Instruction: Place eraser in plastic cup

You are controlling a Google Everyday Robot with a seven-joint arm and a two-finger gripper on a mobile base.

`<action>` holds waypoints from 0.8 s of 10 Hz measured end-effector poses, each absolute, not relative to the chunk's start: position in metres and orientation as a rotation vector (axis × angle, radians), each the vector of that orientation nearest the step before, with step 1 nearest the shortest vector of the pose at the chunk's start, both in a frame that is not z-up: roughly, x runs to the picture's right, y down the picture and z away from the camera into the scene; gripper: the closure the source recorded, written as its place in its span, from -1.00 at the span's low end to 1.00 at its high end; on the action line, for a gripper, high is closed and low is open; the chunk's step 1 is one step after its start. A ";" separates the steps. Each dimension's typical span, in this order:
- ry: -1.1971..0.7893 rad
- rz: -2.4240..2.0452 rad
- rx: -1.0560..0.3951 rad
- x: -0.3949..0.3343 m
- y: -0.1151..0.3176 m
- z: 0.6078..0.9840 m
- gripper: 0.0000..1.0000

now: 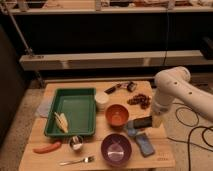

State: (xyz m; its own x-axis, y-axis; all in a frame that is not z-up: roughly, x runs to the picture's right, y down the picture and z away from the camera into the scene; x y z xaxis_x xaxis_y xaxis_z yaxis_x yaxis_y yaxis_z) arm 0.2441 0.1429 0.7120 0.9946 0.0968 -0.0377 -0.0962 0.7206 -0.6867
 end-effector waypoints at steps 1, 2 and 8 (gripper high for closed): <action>0.003 0.103 -0.761 0.243 0.144 0.714 1.00; 0.011 0.098 -0.765 0.242 0.145 0.716 1.00; 0.052 0.072 -0.778 0.235 0.144 0.724 1.00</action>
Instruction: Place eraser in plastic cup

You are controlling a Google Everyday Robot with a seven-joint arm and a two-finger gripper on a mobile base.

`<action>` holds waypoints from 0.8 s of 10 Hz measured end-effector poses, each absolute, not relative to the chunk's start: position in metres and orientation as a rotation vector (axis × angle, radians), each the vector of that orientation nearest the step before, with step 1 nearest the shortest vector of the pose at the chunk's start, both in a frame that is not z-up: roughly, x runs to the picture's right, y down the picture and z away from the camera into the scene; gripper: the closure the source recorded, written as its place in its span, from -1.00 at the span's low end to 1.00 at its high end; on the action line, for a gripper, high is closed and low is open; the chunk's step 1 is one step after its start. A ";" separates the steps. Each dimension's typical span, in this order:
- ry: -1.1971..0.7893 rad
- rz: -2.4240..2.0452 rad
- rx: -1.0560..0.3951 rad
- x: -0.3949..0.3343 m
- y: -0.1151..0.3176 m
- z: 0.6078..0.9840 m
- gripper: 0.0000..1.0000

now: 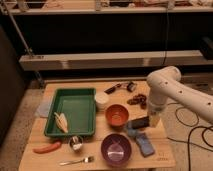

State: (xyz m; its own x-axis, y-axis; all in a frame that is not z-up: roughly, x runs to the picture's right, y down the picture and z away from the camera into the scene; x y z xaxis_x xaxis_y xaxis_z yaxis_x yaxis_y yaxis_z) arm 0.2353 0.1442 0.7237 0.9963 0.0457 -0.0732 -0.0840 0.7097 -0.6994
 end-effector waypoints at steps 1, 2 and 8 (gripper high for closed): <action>0.057 0.069 -0.781 0.235 0.145 0.725 1.00; 0.062 0.068 -0.783 0.235 0.145 0.726 1.00; 0.069 0.051 -0.796 0.229 0.146 0.728 0.28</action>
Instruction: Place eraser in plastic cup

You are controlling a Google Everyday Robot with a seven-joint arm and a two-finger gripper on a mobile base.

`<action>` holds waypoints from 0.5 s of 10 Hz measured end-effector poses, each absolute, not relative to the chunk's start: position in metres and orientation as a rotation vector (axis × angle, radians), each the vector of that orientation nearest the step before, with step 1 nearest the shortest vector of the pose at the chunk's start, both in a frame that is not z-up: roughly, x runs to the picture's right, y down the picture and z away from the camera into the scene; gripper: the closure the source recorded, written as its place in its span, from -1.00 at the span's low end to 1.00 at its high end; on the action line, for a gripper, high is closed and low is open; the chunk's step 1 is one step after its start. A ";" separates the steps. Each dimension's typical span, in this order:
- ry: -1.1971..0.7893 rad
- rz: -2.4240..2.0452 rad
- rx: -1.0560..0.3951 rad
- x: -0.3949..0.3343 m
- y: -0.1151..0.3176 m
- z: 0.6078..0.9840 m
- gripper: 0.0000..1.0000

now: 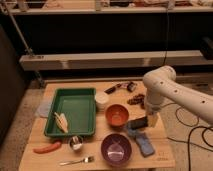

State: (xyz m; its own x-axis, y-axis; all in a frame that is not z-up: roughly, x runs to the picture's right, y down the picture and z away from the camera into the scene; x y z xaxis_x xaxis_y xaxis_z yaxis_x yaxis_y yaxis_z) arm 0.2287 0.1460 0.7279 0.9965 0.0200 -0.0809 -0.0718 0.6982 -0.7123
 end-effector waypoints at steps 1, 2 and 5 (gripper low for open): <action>0.068 0.053 -0.799 0.228 0.147 0.728 0.11; 0.067 0.055 -0.803 0.227 0.147 0.728 -0.11; 0.066 0.052 -0.812 0.223 0.146 0.728 -0.59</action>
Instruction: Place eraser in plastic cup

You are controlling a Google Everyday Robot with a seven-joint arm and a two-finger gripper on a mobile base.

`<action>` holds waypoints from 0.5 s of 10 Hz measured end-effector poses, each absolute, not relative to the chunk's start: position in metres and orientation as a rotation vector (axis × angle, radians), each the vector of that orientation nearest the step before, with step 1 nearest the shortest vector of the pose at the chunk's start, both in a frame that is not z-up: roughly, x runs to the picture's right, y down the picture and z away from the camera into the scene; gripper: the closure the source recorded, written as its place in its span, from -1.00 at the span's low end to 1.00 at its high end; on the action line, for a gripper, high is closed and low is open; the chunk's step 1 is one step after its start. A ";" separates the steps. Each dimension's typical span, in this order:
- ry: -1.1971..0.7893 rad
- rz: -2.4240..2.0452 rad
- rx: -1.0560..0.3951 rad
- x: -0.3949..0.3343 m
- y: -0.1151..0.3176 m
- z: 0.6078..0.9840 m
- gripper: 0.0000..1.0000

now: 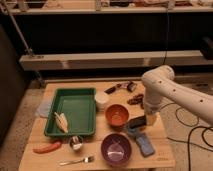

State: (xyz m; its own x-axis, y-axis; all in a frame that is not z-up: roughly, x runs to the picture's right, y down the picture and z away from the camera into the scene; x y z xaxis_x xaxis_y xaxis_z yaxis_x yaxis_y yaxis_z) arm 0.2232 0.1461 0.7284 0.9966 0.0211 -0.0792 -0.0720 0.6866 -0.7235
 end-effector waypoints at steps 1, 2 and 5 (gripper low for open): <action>0.069 0.053 -0.815 0.224 0.147 0.728 -0.60; 0.073 0.054 -0.816 0.223 0.147 0.729 -0.60; 0.072 0.063 -0.830 0.223 0.147 0.730 -0.60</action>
